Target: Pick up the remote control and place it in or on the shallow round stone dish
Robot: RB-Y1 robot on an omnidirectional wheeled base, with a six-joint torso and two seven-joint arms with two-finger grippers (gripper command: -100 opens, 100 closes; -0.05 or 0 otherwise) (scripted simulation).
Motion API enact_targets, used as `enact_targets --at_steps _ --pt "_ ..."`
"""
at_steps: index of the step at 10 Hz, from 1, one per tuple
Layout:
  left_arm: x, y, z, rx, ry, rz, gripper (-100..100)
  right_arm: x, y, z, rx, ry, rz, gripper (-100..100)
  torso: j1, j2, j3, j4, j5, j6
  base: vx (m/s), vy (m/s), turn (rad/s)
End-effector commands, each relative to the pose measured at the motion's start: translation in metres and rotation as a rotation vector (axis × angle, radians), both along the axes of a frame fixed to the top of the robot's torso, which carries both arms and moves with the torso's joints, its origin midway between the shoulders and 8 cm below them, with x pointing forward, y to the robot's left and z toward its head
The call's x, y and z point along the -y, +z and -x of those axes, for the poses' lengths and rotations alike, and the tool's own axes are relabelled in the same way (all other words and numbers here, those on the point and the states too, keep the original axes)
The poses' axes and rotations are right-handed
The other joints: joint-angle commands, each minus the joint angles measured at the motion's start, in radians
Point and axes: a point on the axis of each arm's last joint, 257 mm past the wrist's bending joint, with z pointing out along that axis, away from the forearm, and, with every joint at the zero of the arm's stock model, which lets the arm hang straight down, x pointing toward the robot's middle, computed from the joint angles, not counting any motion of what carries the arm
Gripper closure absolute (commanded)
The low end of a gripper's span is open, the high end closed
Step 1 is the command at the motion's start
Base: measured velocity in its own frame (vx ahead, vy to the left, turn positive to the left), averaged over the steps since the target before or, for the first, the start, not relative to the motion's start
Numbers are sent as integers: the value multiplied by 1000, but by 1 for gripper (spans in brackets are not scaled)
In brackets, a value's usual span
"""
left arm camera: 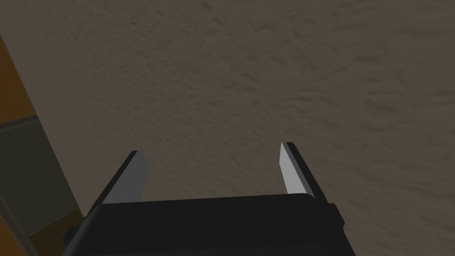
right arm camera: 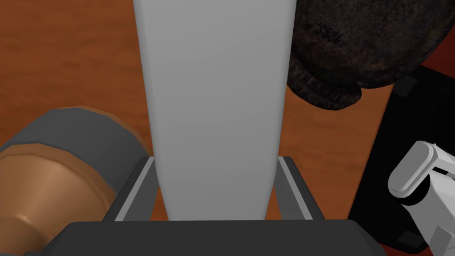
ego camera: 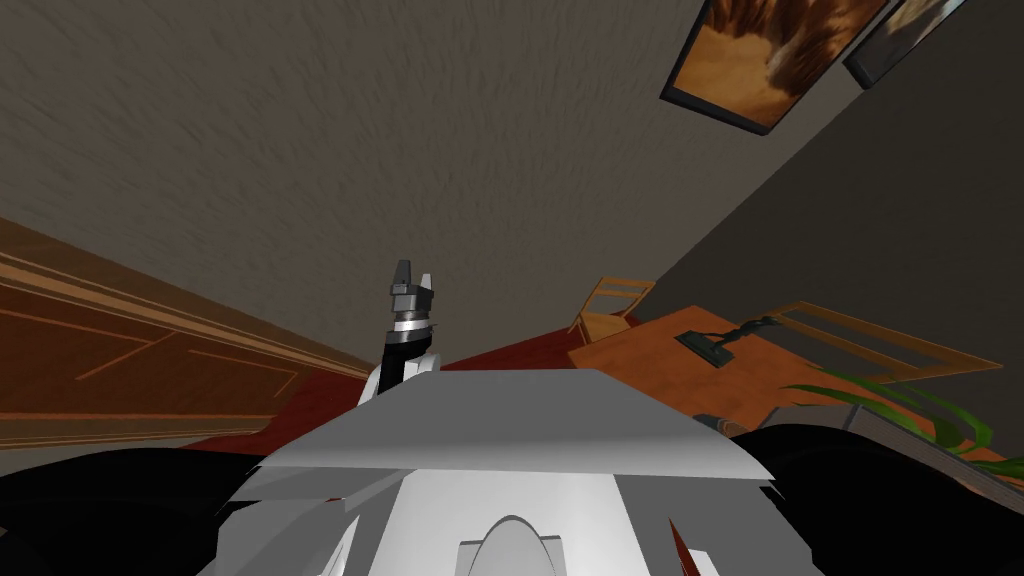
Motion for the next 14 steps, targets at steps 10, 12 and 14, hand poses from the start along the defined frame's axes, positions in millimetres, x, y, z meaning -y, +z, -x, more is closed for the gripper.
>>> enact_targets --at_steps 10,12,14 --pt "0 0 0 0 0 0 0 -26 4 -25 38 -38 -111 100 3 18 10 3 -1 6 -124 19 10" --pt "0 0 0 0 0 0 0 -42 -8 -27 48 -72 -150 100 -1 18 10 3 -1 5 -213 -5 69" --pt "0 0 0 0 0 0 0 -40 -7 -25 47 -70 -147 100 0 15 9 3 -1 5 -95 4 9"
